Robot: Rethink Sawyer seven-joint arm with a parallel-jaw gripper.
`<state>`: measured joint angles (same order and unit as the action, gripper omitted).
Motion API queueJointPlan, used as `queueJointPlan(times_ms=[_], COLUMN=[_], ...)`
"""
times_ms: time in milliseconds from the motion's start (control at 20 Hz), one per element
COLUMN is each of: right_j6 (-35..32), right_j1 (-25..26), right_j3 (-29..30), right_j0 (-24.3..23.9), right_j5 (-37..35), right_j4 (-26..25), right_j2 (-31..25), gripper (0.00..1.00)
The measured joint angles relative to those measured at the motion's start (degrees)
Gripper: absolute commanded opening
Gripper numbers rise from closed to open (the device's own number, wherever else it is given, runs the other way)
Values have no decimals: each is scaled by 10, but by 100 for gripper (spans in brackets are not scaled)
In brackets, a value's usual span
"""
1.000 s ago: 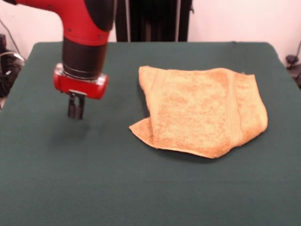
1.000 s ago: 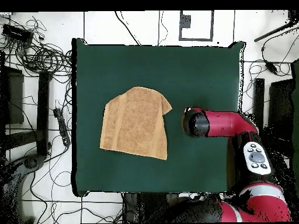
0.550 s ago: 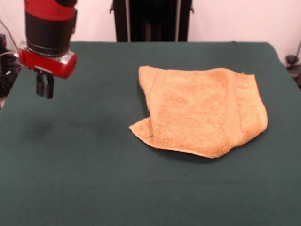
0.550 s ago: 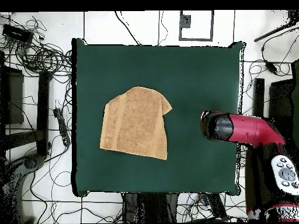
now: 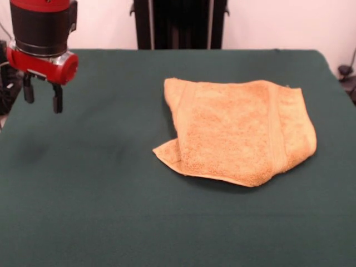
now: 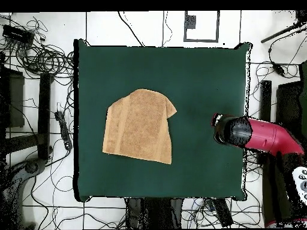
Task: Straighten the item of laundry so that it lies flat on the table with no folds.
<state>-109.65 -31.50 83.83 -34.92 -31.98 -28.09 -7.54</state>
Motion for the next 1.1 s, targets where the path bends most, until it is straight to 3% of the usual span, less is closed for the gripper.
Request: queueJointPlan(times_ms=[1100], right_j6=[0], right_j1=[-14], right_j3=[47], right_j0=[1], right_j5=[0], right_j4=[5], right_j2=[-11], gripper=[100])
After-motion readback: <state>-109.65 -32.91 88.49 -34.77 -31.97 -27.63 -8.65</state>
